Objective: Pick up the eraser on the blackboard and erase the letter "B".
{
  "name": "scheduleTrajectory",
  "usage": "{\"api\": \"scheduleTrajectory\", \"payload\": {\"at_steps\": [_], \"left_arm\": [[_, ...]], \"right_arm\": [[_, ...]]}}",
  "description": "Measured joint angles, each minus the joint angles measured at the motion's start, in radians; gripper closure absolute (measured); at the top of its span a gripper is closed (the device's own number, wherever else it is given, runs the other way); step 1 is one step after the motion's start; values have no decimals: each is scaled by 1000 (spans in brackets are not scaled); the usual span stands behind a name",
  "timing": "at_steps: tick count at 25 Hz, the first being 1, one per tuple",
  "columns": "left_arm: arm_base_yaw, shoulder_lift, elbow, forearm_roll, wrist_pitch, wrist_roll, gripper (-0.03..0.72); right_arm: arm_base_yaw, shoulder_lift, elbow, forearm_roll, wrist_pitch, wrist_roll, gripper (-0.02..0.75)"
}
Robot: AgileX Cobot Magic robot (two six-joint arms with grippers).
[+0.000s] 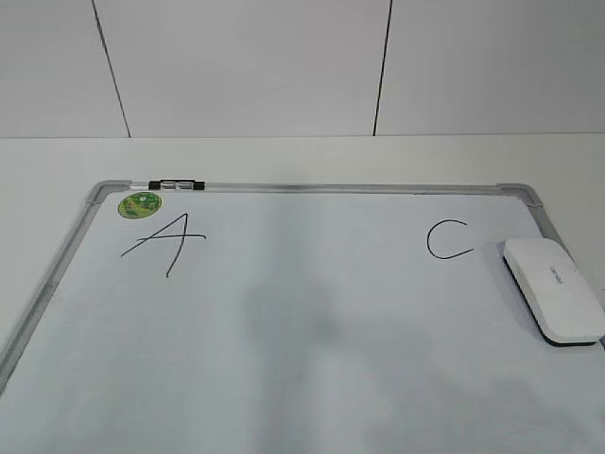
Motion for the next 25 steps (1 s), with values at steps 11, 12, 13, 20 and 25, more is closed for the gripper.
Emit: {"api": "scheduleTrajectory", "payload": {"at_steps": [11,12,13,20,25], "left_arm": [[0,-50,93,-8,-69,0,445],[0,-50,104,-15,-103,0,445],[0,-50,112,-21,-120,0,445],[-34,-50,121,-28,-141,0,445],[-36,-50,121,-30,-143,-2,445]], "right_arm": [[0,-131,93,-34,-73,-2,188],[0,-144,102,-36,-86,-2,188],[0,-151,107,-36,-91,-2,188],[0,-155,113,-37,-102,-4,188],[0,-155,115,-38,-106,-4,188]]}}
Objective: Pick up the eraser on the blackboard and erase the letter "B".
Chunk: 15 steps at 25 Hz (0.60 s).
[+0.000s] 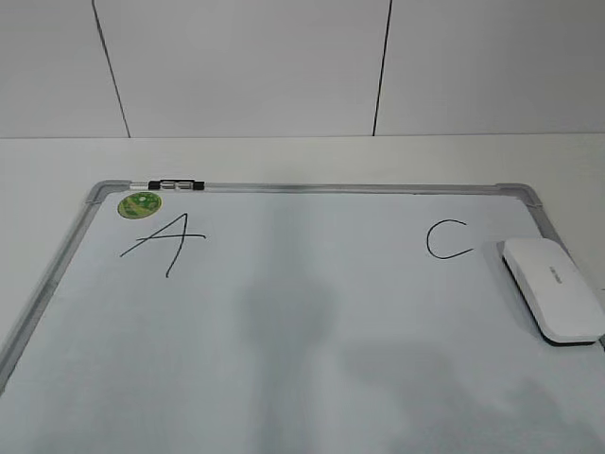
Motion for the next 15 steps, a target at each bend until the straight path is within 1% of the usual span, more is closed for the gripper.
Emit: {"api": "scheduleTrajectory", "payload": {"at_steps": [15], "left_arm": [[0,0,0,-5,0,0,447]], "right_arm": [[0,0,0,0,-3,0,188]]}}
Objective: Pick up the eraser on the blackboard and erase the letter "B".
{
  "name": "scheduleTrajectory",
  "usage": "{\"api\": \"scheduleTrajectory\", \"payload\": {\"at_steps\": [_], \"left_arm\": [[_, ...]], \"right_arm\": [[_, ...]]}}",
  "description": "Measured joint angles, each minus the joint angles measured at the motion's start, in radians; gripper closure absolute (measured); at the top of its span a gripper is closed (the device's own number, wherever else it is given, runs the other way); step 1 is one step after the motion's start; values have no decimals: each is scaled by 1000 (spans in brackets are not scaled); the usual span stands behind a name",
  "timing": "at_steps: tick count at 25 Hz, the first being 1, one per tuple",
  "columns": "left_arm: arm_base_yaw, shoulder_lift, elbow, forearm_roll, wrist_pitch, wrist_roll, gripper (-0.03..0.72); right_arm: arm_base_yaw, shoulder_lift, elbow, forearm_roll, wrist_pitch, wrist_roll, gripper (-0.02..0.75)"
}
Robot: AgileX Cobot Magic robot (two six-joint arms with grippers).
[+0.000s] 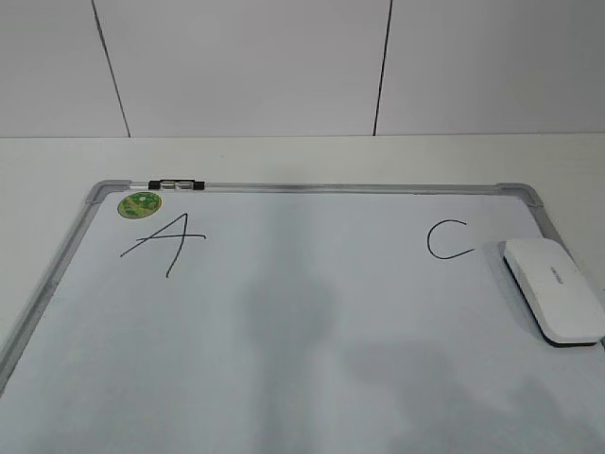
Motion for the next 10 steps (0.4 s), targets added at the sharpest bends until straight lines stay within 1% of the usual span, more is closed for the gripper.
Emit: {"api": "scheduleTrajectory", "payload": {"at_steps": [10], "left_arm": [[0,0,0,-2,0,0,447]], "right_arm": [[0,0,0,0,-5,0,189]]}}
